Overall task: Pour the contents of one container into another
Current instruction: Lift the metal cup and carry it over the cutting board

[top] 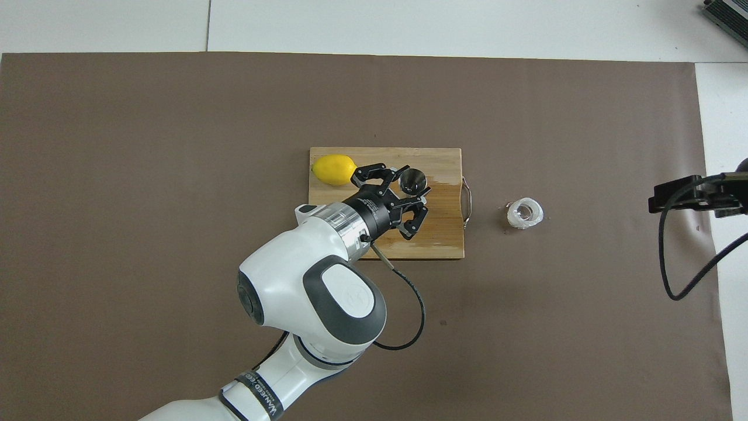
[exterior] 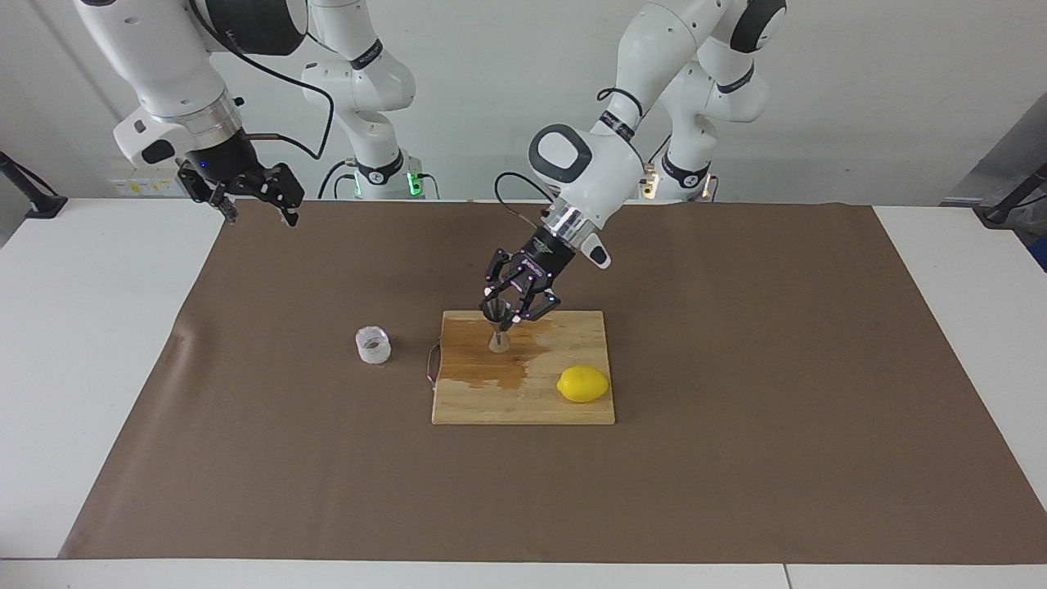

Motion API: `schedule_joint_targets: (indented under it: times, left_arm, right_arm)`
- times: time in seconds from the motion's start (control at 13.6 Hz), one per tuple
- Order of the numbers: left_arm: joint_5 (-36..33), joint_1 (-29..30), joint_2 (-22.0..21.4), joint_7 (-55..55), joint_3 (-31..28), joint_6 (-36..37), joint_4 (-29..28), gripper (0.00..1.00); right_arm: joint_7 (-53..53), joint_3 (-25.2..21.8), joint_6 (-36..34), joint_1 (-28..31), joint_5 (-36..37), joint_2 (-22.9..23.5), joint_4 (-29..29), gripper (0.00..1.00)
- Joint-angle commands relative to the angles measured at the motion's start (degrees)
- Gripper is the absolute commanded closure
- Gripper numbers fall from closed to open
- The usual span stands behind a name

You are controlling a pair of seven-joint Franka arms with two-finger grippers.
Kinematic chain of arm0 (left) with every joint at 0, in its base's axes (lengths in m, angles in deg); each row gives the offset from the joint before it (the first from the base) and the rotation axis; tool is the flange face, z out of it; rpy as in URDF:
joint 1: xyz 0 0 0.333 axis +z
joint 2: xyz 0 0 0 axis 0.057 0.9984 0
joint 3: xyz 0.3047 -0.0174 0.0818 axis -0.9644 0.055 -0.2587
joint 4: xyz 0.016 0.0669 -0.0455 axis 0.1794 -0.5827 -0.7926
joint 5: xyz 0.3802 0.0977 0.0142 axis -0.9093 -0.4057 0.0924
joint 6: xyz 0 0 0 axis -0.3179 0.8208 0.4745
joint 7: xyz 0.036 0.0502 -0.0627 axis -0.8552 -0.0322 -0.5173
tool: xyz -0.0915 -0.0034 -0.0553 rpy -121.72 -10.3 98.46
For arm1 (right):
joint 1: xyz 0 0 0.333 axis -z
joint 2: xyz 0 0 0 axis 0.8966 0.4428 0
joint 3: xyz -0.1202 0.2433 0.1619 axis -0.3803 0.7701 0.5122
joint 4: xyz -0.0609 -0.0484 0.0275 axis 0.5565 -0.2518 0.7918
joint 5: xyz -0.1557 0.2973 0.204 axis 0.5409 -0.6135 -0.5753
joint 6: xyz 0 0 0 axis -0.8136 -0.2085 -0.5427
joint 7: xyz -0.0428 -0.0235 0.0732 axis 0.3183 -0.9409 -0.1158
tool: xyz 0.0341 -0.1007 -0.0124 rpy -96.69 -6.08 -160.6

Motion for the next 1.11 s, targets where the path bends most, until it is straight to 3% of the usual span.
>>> schedule_joint_targets:
  times: [0.0,0.66,0.89,1.03]
  left_arm:
    - [-3.6,-0.7,4.4,-0.3,-0.2,-2.0,3.9,1.0]
    - [-5.6,-2.4,8.0,-0.3,0.6,-7.1,4.9,1.0]
    - [-5.7,-2.2,8.0,-0.4,0.6,-7.6,4.7,0.95]
    - [-5.7,-2.1,8.0,-0.4,0.6,-7.6,4.6,0.81]
  right_arm:
    - [-0.8,0.3,0.5,0.8,-0.3,-1.0,1.2,0.0]
    - [-0.8,0.3,0.5,0.8,-0.3,-1.0,1.2,0.0]
    - [-0.8,0.3,0.5,0.8,-0.3,-1.0,1.2,0.0]
    - [-0.8,0.3,0.5,0.8,-0.3,-1.0,1.2,0.0]
